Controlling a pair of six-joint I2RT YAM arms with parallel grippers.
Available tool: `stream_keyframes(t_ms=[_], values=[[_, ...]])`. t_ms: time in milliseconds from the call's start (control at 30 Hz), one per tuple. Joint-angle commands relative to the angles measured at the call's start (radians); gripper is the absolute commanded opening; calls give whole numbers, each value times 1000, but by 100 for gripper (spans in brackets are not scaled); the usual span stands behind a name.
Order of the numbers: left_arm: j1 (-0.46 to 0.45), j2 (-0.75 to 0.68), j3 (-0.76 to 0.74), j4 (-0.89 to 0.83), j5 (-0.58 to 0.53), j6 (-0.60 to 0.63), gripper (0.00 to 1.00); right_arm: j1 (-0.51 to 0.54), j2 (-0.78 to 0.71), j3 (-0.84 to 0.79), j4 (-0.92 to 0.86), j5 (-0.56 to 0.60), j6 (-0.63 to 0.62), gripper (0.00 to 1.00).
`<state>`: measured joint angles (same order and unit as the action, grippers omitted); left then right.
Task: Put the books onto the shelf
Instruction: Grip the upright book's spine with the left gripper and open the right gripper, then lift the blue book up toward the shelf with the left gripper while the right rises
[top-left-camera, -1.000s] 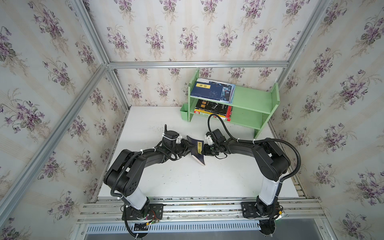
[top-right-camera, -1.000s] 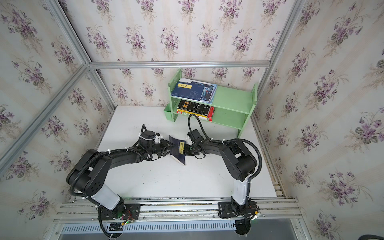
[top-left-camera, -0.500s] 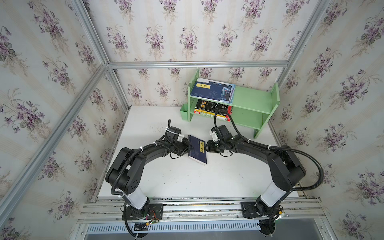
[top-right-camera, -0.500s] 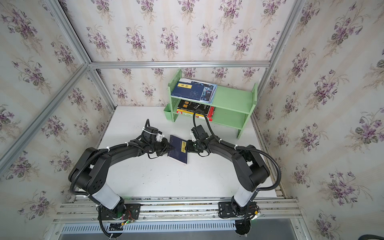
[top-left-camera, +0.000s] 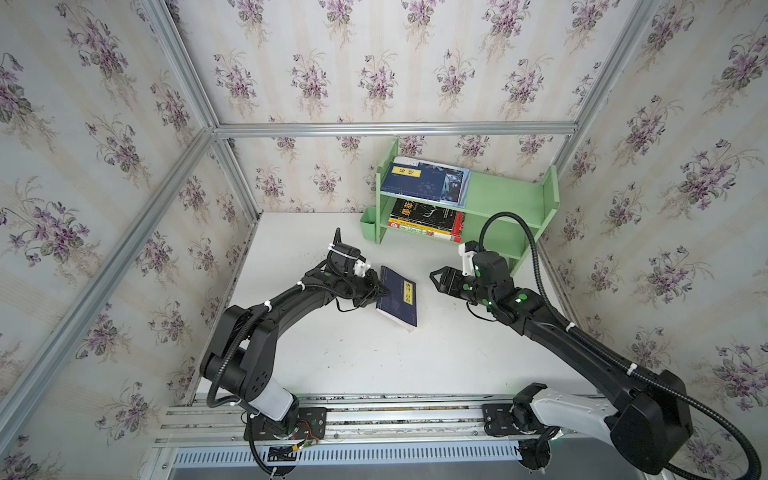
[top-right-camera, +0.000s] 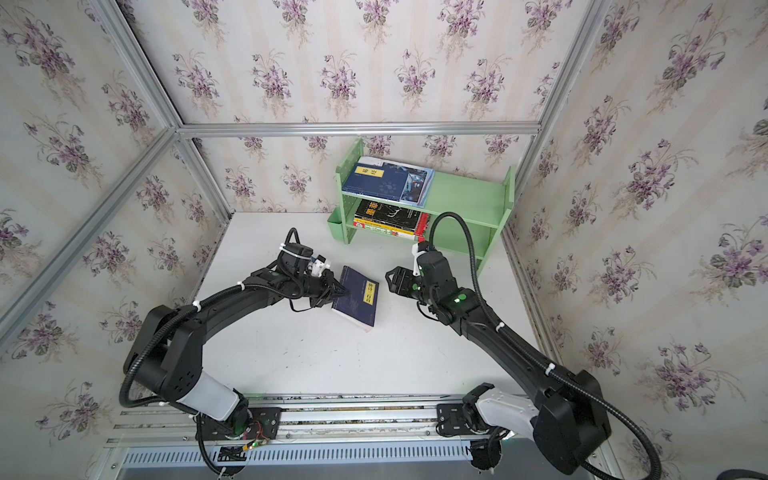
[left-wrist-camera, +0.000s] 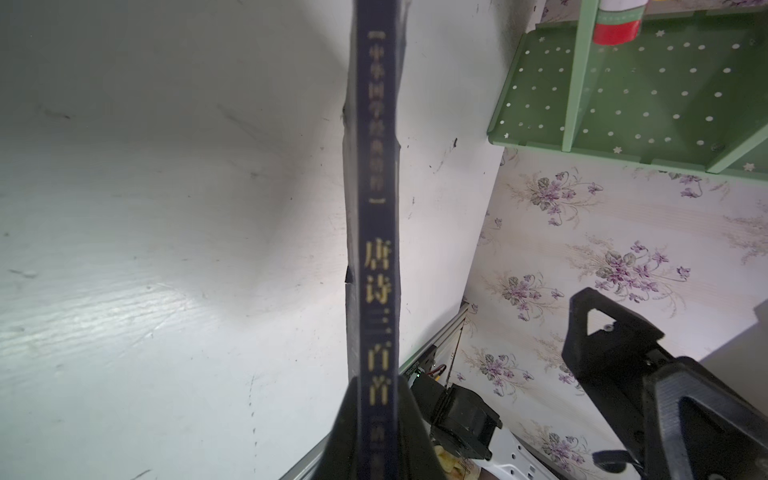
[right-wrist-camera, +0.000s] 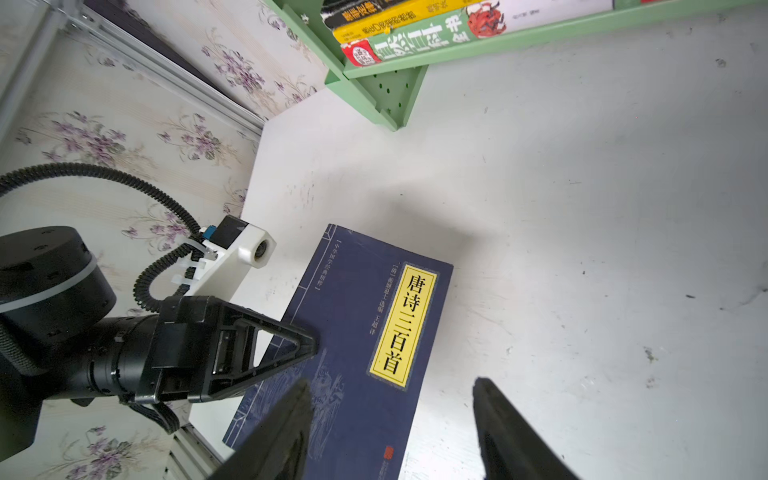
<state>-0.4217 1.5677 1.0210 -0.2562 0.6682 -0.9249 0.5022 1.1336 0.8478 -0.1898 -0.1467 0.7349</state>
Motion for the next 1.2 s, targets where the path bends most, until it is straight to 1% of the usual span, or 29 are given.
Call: stream_keyframes(t_ms=[0,100,167,200,233,433,667,733,900,1000,1100,1167], values=[[-1,-37,18,-55,29,20,8,1,-40,-10,92,-18,46,69],[0,-78,50,-89,13,31,9,1,-65,-4,112,-18,29,75],[0,-105,86,-100,4,45,9,1,-66,6,110,-17,15,80],[0,-117,102,-102,5,53,9,0,-66,7,116,-20,9,87],[-2,-132,119,-103,4,62,9,1,-66,5,136,-28,2,99],[-2,-214,200,-101,-14,117,9,1,-69,-13,222,-58,-5,100],[-2,-267,289,-103,-27,150,9,1,-79,-73,432,-145,-21,100],[-2,-281,310,-102,-39,156,9,-1,-67,-70,442,-149,-28,100],[-2,-294,363,-101,-67,167,9,-7,-26,-5,297,-69,-2,99],[-1,-293,397,-101,-92,165,8,-11,-15,59,165,-8,9,99],[-1,-283,445,-100,-111,170,8,-13,-22,105,90,18,-15,99],[-1,-274,477,-98,-125,180,8,-14,-36,127,53,61,-30,99]])
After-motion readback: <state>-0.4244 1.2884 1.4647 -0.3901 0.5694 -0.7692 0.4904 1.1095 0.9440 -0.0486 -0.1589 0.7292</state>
